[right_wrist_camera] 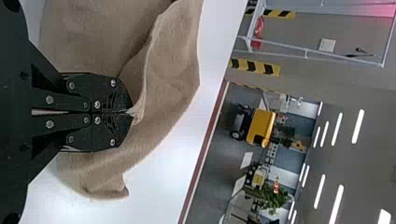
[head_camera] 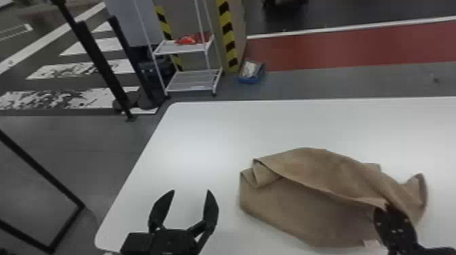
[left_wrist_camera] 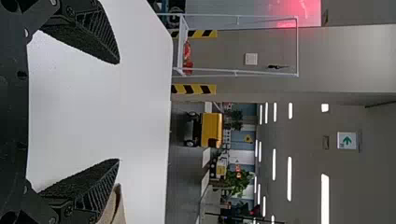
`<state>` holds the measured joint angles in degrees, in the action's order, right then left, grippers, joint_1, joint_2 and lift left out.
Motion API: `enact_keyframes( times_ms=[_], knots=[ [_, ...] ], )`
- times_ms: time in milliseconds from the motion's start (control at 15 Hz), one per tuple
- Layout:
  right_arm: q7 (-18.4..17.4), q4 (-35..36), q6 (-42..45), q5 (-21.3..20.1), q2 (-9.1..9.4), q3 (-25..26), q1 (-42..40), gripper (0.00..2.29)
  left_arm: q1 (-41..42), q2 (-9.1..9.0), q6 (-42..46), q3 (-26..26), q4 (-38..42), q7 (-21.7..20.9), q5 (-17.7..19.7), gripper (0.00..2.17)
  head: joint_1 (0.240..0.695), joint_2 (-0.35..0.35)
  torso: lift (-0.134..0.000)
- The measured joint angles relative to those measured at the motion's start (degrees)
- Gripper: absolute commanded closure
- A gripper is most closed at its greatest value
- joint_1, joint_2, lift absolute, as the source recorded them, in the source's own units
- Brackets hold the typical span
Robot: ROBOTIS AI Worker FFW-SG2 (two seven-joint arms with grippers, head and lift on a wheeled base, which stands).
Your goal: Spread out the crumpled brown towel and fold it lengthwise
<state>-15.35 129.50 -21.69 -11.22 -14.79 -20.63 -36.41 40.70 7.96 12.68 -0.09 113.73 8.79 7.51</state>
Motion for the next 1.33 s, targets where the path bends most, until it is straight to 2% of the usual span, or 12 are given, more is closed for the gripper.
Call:
enact_keyframes(
  times_ms=[200, 400, 467, 533, 600, 733, 867, 1067, 1333],
  knots=[
    [0.0, 1.9, 0.0, 0.2, 0.76, 6.2, -2.4, 1.29, 0.0, 0.11, 0.0, -0.2, 0.0, -0.5, 0.2, 0.15, 0.695, 0.14, -0.12],
    [0.1, 1.2, -0.1, 0.7, 1.78, 9.8, -3.1, 1.29, -0.3, 0.13, -0.2, -1.7, 0.1, -3.6, -0.2, 0.19, 0.695, 0.063, -0.12],
    [0.2, 0.8, 0.0, 0.8, 1.99, 10.1, -3.1, 1.29, -0.5, 0.13, -0.4, -2.5, 0.1, -5.8, -0.8, 0.19, 0.695, 0.017, -0.12],
    [0.2, 0.5, 0.1, 1.0, 2.16, 10.2, -3.1, 1.29, -0.9, 0.16, -1.3, -3.4, 0.1, -8.9, -1.6, 0.2, 0.695, 0.017, -0.12],
    [0.2, 0.3, 0.2, 1.2, 2.26, 10.2, -3.1, 1.29, -1.3, 0.19, -2.7, -4.1, 0.0, -11.7, -2.6, 0.2, 0.695, -0.038, -0.12],
    [0.2, 0.2, 0.6, 1.8, 2.37, 10.1, -3.1, 1.29, -2.2, 0.26, -7.5, -5.4, -0.1, -17.9, -4.7, 0.2, 0.695, -0.083, -0.12],
    [0.2, 0.0, 0.8, 2.1, 2.41, 10.0, -3.1, 1.29, -2.9, 0.36, -14.6, -5.8, 0.2, -21.7, -5.6, 0.2, 0.695, -0.117, -0.12],
    [0.2, -0.6, 0.8, 2.7, 2.54, 10.0, -2.8, 1.29, -3.1, 0.67, -21.0, -5.2, 1.6, -25.1, -5.9, 0.2, 0.695, -0.125, -0.12],
    [0.2, -1.2, 0.9, 4.1, 2.58, 10.0, -2.3, 1.29, -3.4, 0.73, -22.6, -5.1, 2.0, -26.4, -6.5, 0.2, 0.695, -0.126, -0.12]
  ],
)
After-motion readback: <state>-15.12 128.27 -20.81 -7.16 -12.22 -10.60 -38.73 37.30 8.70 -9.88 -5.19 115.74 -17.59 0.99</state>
